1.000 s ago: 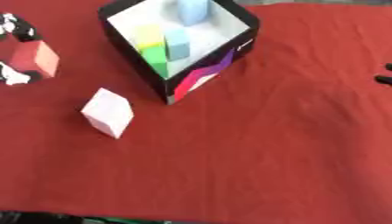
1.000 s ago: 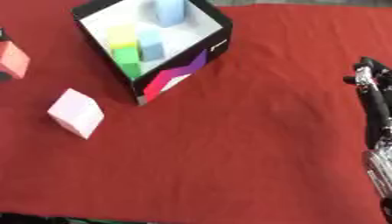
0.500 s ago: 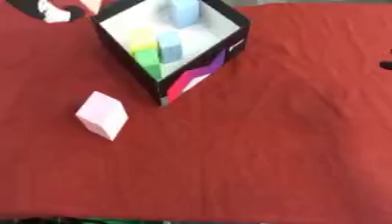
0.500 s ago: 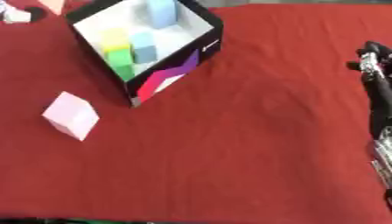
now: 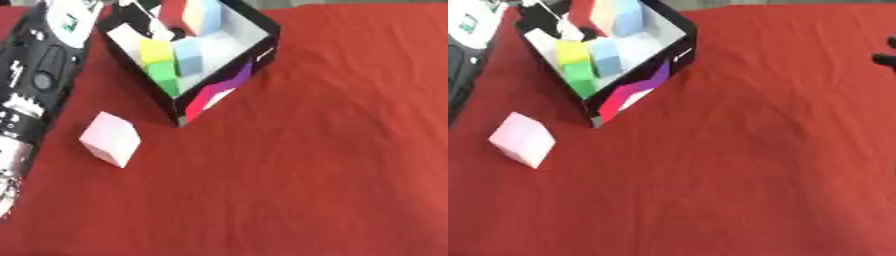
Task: Pick up objects on the table and place them in the box.
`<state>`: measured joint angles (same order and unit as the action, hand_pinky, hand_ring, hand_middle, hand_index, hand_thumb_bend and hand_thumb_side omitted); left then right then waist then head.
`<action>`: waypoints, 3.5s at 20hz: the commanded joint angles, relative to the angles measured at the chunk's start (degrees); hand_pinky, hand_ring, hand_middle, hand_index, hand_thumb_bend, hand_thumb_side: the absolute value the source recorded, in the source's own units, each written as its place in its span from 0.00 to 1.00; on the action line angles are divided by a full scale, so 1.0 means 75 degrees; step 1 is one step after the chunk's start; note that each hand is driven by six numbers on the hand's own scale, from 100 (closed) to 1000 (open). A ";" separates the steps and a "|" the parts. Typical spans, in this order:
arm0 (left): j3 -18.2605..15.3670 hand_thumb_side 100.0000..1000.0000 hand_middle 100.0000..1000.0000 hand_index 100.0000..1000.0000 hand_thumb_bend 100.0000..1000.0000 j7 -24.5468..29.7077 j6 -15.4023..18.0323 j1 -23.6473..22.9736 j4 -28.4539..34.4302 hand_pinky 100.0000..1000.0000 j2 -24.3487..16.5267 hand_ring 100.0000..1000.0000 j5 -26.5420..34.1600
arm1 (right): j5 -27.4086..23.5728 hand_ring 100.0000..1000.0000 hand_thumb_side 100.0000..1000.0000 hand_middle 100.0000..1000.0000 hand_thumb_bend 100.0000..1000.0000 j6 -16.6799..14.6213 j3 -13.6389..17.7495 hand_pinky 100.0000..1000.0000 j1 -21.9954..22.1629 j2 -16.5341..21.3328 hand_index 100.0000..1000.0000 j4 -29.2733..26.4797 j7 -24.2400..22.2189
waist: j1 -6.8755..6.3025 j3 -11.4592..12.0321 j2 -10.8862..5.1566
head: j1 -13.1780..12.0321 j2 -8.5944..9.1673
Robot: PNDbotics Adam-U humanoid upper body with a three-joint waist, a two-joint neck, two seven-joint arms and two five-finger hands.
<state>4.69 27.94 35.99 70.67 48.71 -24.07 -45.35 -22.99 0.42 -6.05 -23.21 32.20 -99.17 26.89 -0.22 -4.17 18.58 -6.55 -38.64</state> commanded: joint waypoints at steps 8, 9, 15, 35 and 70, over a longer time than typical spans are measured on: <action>-0.0155 0.41 0.74 0.89 0.42 -0.1170 0.0280 0.0112 -0.0300 0.77 0.0200 0.80 -0.1454 | -0.0034 0.70 0.53 0.74 0.00 0.0046 0.0000 1.00 -0.0066 0.0198 0.80 -0.0198 -0.0005 | 0.0006 -0.0034 -0.0175 | -0.0081 0.0051; -0.0172 0.57 0.75 0.92 0.44 -0.1320 0.0253 0.0106 -0.0293 0.77 0.0202 0.80 -0.1534 | -0.0032 0.70 0.53 0.74 0.00 0.0049 -0.0004 1.00 -0.0062 0.0195 0.80 -0.0194 -0.0009 | 0.0001 -0.0039 -0.0175 | -0.0081 0.0047; -0.0339 0.52 0.78 0.93 0.37 -0.2066 0.0049 0.0065 -0.0128 0.79 0.0131 0.82 -0.1429 | -0.0012 0.70 0.53 0.74 0.00 0.0075 -0.0005 1.00 0.0003 0.0202 0.80 -0.0155 -0.0005 | -0.0006 0.0002 -0.0197 | -0.0010 -0.0029; 0.0942 0.53 0.82 0.90 0.00 0.0855 -0.0557 -0.2220 0.4338 0.80 -0.4013 0.82 0.5198 | 0.0151 0.70 0.51 0.74 0.00 0.0077 0.0281 1.00 0.0863 0.0612 0.80 -0.0330 0.0209 | 0.0063 0.0616 -0.0576 | 0.1158 -0.0398; 0.1493 0.55 0.78 0.89 0.36 0.0331 -0.1726 -0.4965 0.6829 0.81 -0.5912 0.83 0.5222 | 0.0209 0.70 0.52 0.74 0.00 0.0233 0.0152 1.00 0.0805 0.0504 0.80 -0.0291 0.0173 | 0.0082 0.0522 -0.0432 | 0.0885 -0.0287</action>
<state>15.69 32.13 23.58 32.62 98.92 -66.66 -5.66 -21.89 2.05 -5.18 -16.61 34.98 -100.90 28.24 0.48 -0.25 16.17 0.33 -40.75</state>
